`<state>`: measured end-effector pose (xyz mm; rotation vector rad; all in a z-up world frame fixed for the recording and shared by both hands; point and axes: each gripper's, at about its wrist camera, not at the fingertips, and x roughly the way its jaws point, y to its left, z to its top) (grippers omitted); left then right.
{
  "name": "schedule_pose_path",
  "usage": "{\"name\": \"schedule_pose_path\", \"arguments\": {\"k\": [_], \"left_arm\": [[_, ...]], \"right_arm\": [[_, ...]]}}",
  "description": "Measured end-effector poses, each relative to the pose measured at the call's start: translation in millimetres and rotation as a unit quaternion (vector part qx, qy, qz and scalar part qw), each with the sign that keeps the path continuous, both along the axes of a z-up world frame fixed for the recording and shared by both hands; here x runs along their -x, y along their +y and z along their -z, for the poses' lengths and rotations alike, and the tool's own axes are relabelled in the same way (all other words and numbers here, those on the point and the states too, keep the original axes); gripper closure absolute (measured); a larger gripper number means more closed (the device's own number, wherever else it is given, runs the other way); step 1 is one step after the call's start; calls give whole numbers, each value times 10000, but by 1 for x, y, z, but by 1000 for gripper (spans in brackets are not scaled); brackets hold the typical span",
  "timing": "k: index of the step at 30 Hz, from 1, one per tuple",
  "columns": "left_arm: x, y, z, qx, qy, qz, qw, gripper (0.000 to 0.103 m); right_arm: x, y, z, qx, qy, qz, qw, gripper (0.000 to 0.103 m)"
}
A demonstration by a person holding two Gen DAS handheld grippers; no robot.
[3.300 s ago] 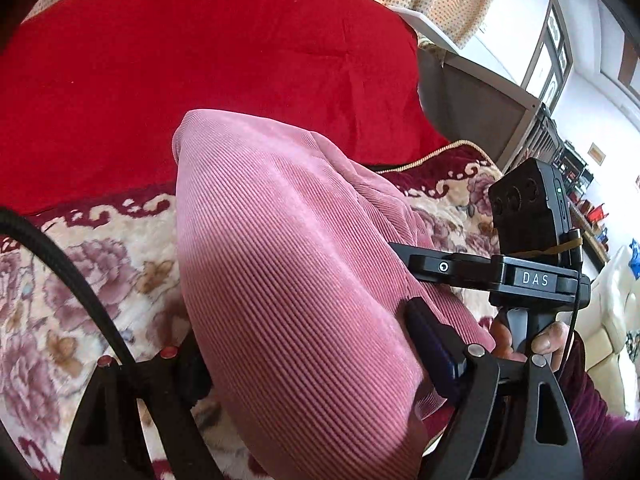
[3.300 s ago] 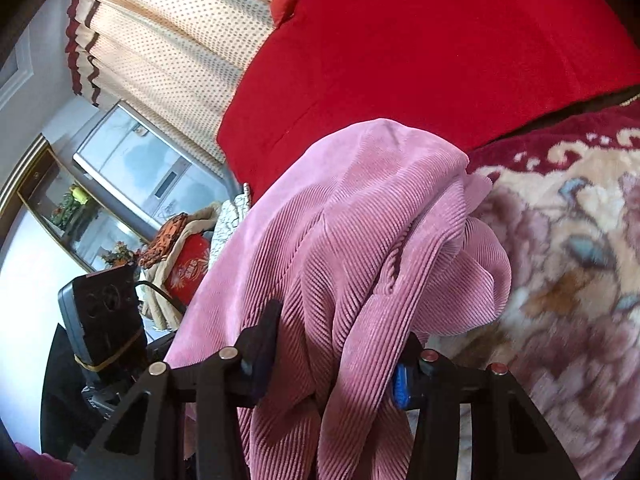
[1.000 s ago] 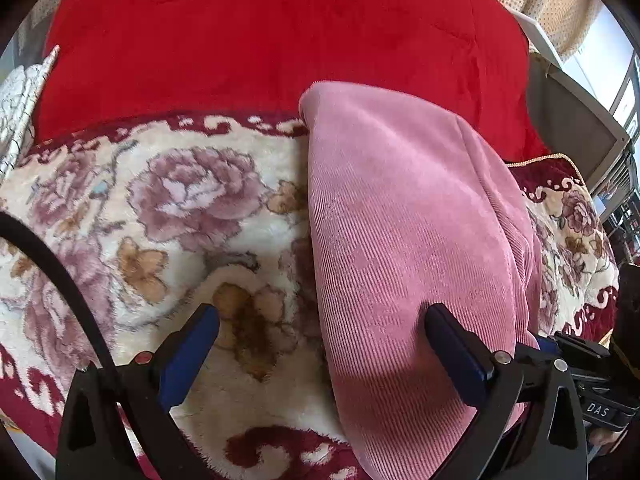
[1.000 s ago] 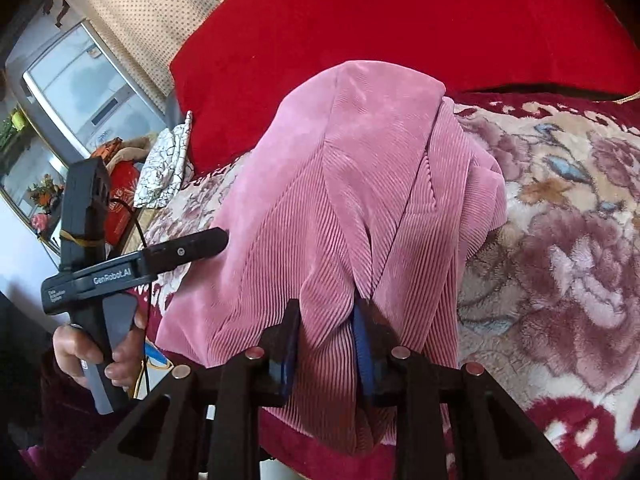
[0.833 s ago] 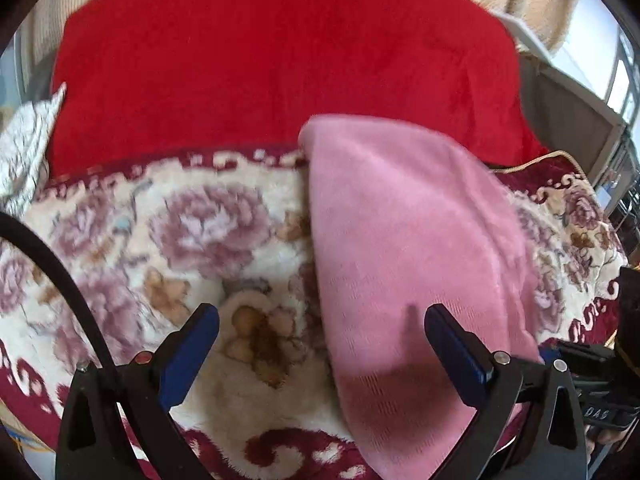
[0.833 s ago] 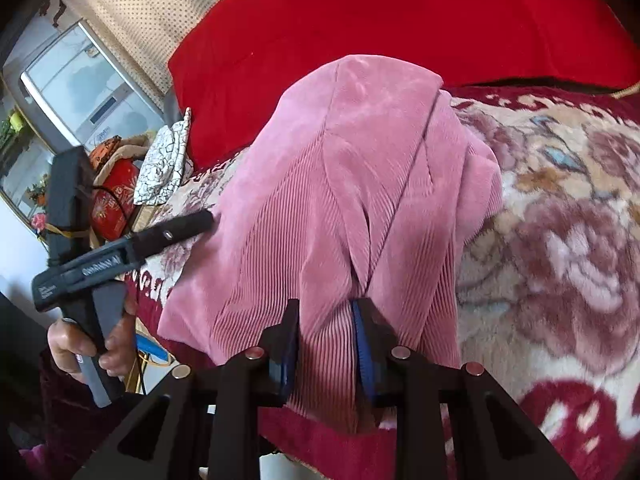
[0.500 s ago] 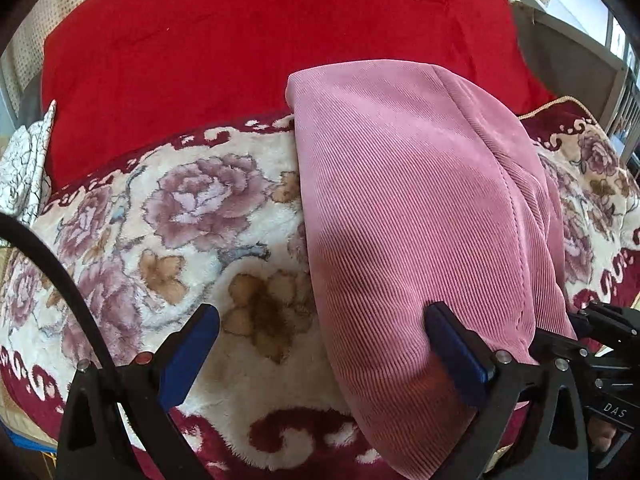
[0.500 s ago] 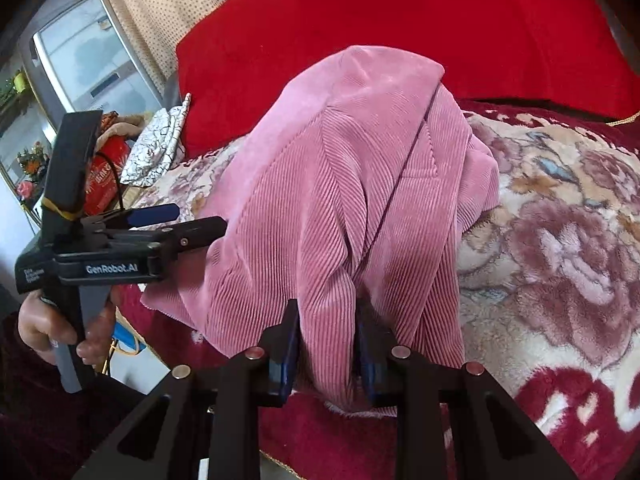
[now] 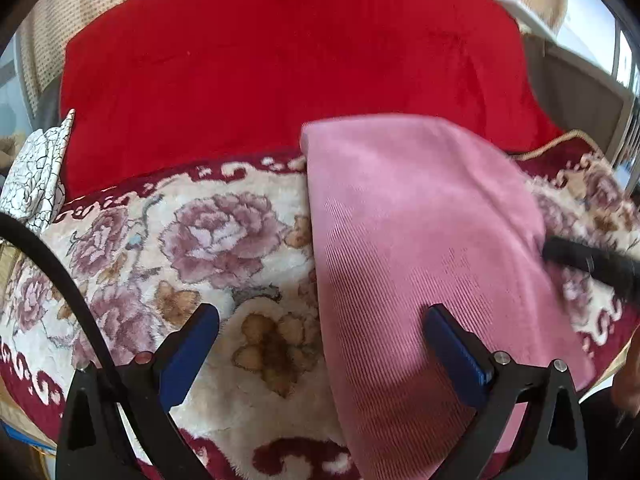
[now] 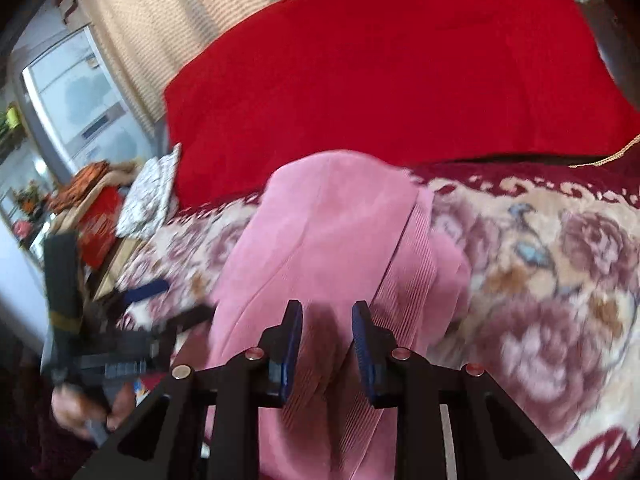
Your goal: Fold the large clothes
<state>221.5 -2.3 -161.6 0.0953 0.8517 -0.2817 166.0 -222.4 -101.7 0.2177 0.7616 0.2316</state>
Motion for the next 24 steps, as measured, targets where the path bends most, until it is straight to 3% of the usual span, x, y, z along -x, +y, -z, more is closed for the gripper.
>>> {"name": "schedule_pose_path", "arguments": {"k": [5, 10, 13, 15, 17, 21, 24], "left_arm": [[-12, 0, 13, 201, 302, -82, 9993, 0], [-6, 1, -1, 217, 53, -51, 9997, 0], [-5, 6, -10, 394, -159, -137, 9990, 0], [-12, -1, 2, 184, -13, -110, 9998, 0], [-19, -9, 18, -2, 181, -34, 9998, 0], [-18, 2, 13, 380, 247, -170, 9988, 0], [-7, 0, 6, 277, 96, -283, 9992, 0]], "right_arm": [[-39, -8, 39, -118, 461, 199, 9987, 73], [-30, -15, 23, -330, 330, 171, 9988, 73], [-19, -20, 11, -399, 21, 268, 9988, 73], [-23, -17, 13, -286, 33, 266, 9992, 74], [-33, -13, 32, -276, 420, 145, 9986, 73], [-27, -12, 29, -219, 332, 110, 9991, 74], [-12, -18, 19, -404, 283, 197, 9986, 73]]}}
